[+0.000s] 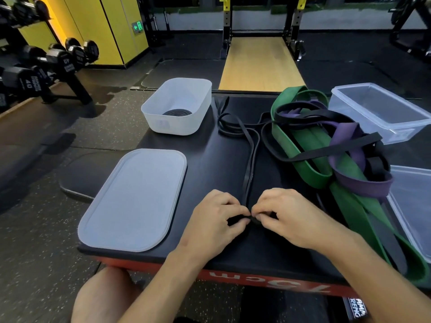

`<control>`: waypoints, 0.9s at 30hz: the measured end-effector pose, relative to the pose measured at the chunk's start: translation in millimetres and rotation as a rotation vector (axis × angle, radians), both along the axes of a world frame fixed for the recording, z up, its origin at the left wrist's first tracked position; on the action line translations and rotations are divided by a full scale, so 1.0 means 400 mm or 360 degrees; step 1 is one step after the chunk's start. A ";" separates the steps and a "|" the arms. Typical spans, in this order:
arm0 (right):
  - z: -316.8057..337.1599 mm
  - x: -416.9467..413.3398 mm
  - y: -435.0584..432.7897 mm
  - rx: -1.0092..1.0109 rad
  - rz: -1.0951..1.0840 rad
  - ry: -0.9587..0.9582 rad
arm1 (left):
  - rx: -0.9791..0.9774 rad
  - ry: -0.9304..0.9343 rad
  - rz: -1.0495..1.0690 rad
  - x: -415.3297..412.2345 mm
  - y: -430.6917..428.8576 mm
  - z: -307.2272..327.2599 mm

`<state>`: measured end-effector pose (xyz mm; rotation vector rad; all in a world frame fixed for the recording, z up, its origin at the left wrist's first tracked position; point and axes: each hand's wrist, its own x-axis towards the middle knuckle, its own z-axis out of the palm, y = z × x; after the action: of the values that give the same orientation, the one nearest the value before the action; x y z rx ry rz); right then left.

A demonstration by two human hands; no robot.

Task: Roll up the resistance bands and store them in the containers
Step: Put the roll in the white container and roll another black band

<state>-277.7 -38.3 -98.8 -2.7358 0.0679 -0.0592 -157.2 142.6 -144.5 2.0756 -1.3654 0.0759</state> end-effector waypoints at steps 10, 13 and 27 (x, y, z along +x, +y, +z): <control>-0.045 -0.037 0.040 0.0305 -0.0249 -0.0297 | 0.0014 0.0077 -0.0013 0.004 -0.001 0.010; -0.035 -0.034 0.038 0.0559 -0.0292 -0.0209 | 0.0031 0.0086 -0.0022 0.006 -0.001 0.009; -0.046 -0.041 0.048 0.0620 -0.0291 -0.0365 | -0.0055 0.0116 -0.0165 0.008 0.001 0.007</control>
<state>-294.1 -18.9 -117.0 -2.3106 0.2383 -0.3698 -153.8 143.1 -141.8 1.9566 -1.4146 -0.0198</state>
